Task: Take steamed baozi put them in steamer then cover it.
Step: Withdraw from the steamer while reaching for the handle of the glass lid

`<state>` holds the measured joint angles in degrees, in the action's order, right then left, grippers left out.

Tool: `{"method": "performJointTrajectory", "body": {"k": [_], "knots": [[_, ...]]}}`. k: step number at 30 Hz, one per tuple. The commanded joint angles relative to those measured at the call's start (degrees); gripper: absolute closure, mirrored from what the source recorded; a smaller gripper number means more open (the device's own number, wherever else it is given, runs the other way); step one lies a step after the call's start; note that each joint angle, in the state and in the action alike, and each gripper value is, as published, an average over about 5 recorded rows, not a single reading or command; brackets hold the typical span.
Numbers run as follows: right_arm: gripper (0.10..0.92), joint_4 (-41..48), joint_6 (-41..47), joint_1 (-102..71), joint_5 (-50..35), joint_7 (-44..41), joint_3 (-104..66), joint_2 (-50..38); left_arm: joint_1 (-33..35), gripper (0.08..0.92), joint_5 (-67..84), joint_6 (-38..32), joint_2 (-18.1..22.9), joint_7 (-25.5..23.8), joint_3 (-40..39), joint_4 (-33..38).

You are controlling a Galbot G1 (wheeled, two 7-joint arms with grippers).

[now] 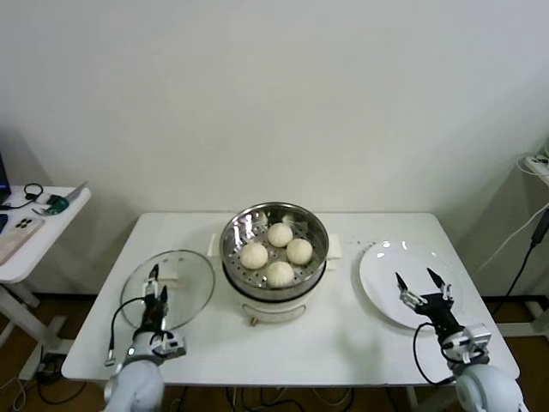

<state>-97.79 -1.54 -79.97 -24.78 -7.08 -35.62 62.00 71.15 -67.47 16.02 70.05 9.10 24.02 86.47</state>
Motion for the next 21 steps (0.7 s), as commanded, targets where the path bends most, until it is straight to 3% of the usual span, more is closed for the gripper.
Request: {"method": "performJointTrajectory", "body": {"k": [1, 21], "knots": [[0.203, 0.22, -0.29, -0.80, 1.39, -0.33, -1.39, 1.14, -7.46, 0.177, -0.06, 0.49, -0.34, 1.09, -1.92, -9.03], [0.203, 1.39, -1.49, -0.54, 4.20, -1.29, -1.30, 2.50, -10.46, 0.203, 1.07, 0.38, -0.40, 3.66, -3.60, -12.36]]}}
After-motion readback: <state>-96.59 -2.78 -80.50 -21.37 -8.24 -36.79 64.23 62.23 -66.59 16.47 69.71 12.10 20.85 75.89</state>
